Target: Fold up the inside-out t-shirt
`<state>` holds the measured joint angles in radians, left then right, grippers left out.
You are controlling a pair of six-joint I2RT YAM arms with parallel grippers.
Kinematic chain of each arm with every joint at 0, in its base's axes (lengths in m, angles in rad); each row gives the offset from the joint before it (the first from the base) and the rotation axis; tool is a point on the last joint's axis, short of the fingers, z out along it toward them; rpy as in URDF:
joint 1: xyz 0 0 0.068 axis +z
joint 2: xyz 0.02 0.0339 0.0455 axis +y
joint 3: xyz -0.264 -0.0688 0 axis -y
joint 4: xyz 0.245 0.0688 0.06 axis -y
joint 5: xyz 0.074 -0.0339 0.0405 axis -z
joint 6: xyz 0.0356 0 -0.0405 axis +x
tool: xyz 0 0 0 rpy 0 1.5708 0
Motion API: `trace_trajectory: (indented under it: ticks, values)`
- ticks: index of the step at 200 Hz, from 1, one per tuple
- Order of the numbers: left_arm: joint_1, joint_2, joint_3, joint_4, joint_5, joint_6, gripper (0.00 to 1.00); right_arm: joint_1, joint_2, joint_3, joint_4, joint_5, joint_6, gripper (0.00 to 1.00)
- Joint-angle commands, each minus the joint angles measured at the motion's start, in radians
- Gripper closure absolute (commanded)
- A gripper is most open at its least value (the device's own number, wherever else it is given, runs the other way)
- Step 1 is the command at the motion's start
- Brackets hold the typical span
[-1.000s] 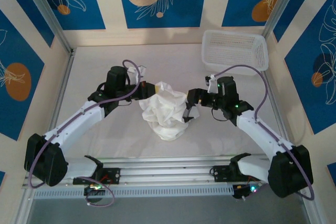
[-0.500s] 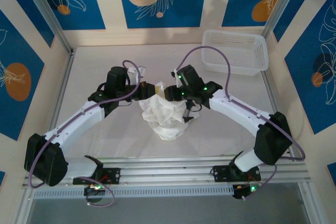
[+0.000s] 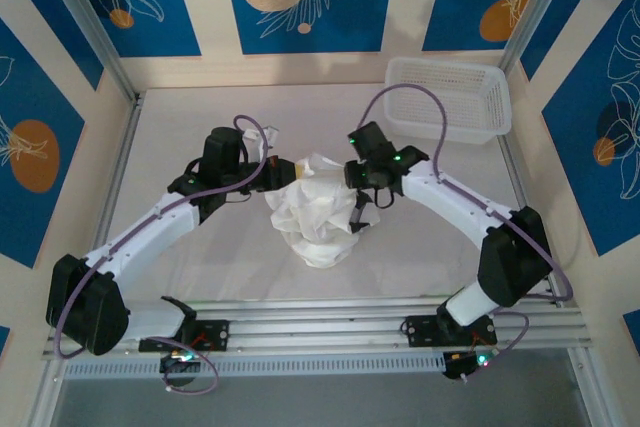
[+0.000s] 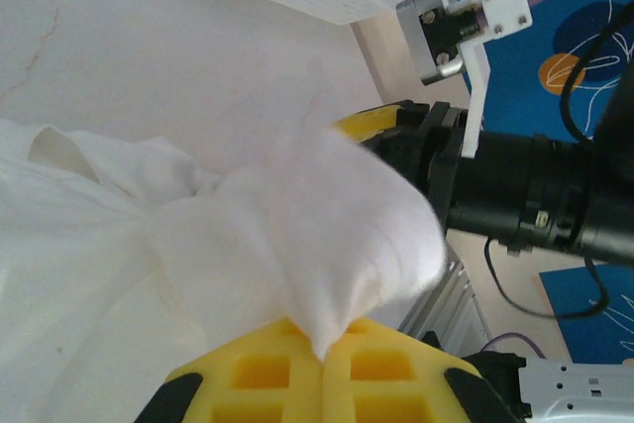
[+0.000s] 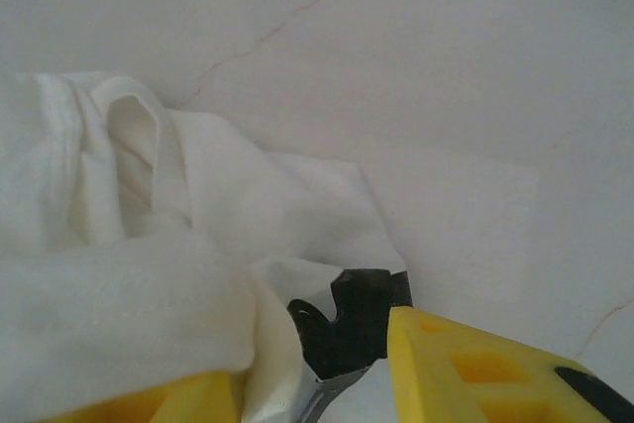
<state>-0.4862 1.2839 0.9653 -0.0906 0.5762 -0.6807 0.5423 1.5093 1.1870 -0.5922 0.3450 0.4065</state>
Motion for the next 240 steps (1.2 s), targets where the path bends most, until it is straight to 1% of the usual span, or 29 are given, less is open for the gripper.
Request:
trace_trajectory:
  ticks: [1,16,32,35,40,41,42,44,49,71,78,81,86,88,89,91,95,98,102,103,110,111,127,135,150,172,190,212,240]
  values:
    - [0.014,-0.021,-0.006,0.008,0.013,0.016,1.0,-0.106,-0.059,-0.079,0.038,-0.278,0.064,0.68]
    - [0.014,-0.02,-0.002,0.001,0.012,0.021,1.0,-0.161,-0.066,-0.109,0.047,-0.341,0.084,0.71]
    - [0.014,-0.019,0.0,-0.003,0.01,0.025,1.0,-0.177,-0.076,-0.119,0.057,-0.403,0.079,0.75]
    - [0.014,-0.018,0.0,-0.004,0.011,0.026,1.0,-0.178,-0.077,-0.121,0.06,-0.419,0.076,0.78]
    - [0.014,-0.016,0.0,-0.003,0.011,0.027,1.0,-0.178,-0.083,-0.125,0.071,-0.451,0.074,0.87]
    - [0.014,-0.017,0.0,-0.003,0.011,0.028,1.0,-0.178,-0.083,-0.125,0.071,-0.451,0.074,0.87]
    - [0.014,-0.017,0.0,-0.003,0.01,0.028,1.0,-0.178,-0.086,-0.126,0.075,-0.462,0.075,0.9]
    - [0.014,-0.015,0.0,-0.004,0.01,0.029,1.0,-0.178,-0.087,-0.127,0.077,-0.468,0.075,0.92]
    - [0.014,-0.013,-0.001,-0.002,0.011,0.029,1.0,-0.178,-0.095,-0.136,0.096,-0.502,0.078,1.0]
    - [0.014,-0.003,-0.006,0.023,0.024,0.018,1.0,-0.173,-0.123,-0.152,0.166,-0.616,0.099,1.0]
    - [0.014,-0.001,-0.007,0.028,0.025,0.016,1.0,-0.165,-0.135,-0.152,0.183,-0.631,0.101,1.0]
    - [0.014,0.0,-0.005,0.029,0.026,0.016,1.0,-0.161,-0.138,-0.152,0.186,-0.63,0.101,0.99]
    - [0.014,0.001,-0.004,0.026,0.027,0.016,1.0,-0.145,-0.15,-0.146,0.19,-0.616,0.101,0.9]
    - [0.014,0.002,-0.003,0.027,0.027,0.017,1.0,-0.142,-0.152,-0.145,0.19,-0.612,0.101,0.88]
    - [0.014,0.002,-0.002,0.026,0.028,0.017,1.0,-0.137,-0.155,-0.142,0.19,-0.605,0.102,0.84]
    - [0.014,0.002,-0.001,0.025,0.027,0.019,1.0,-0.13,-0.157,-0.139,0.19,-0.592,0.104,0.81]
    - [0.014,0.003,-0.001,0.023,0.027,0.02,1.0,-0.119,-0.161,-0.133,0.186,-0.57,0.11,0.77]
    - [0.014,0.003,0.001,0.022,0.026,0.02,1.0,-0.104,-0.165,-0.121,0.176,-0.532,0.123,0.74]
    - [0.014,0.003,0.0,0.021,0.026,0.02,1.0,-0.092,-0.165,-0.109,0.165,-0.501,0.139,0.72]
    - [0.014,0.004,0.001,0.021,0.026,0.02,1.0,-0.081,-0.164,-0.104,0.155,-0.475,0.149,0.71]
    - [0.014,0.005,0.002,0.022,0.025,0.02,1.0,-0.054,-0.156,-0.074,0.125,-0.408,0.189,0.67]
    - [0.014,0.005,0.002,0.022,0.025,0.019,1.0,-0.042,-0.152,-0.065,0.112,-0.383,0.201,0.66]
    - [0.013,0.006,0.001,0.023,0.025,0.017,1.0,0.033,-0.096,0.032,-0.01,-0.216,0.305,0.61]
    - [0.014,0.005,-0.002,0.026,0.022,0.016,1.0,0.057,-0.059,0.082,-0.074,-0.159,0.35,0.57]
    - [0.013,-0.001,-0.008,0.028,0.019,0.012,1.0,0.074,0.0,0.153,-0.143,-0.145,0.371,0.57]
    - [0.012,-0.008,-0.01,0.022,0.018,0.017,1.0,0.076,0.046,0.176,-0.134,-0.115,0.354,0.58]
    - [0.013,-0.014,-0.014,0.016,0.014,0.024,1.0,0.081,0.107,0.242,-0.172,-0.088,0.336,0.61]
    - [0.013,-0.015,-0.017,0.016,0.01,0.026,1.0,0.108,0.163,0.314,-0.204,-0.071,0.304,0.61]
    - [0.013,-0.011,-0.02,0.016,0.011,0.029,1.0,0.141,0.213,0.369,-0.239,-0.04,0.276,0.58]
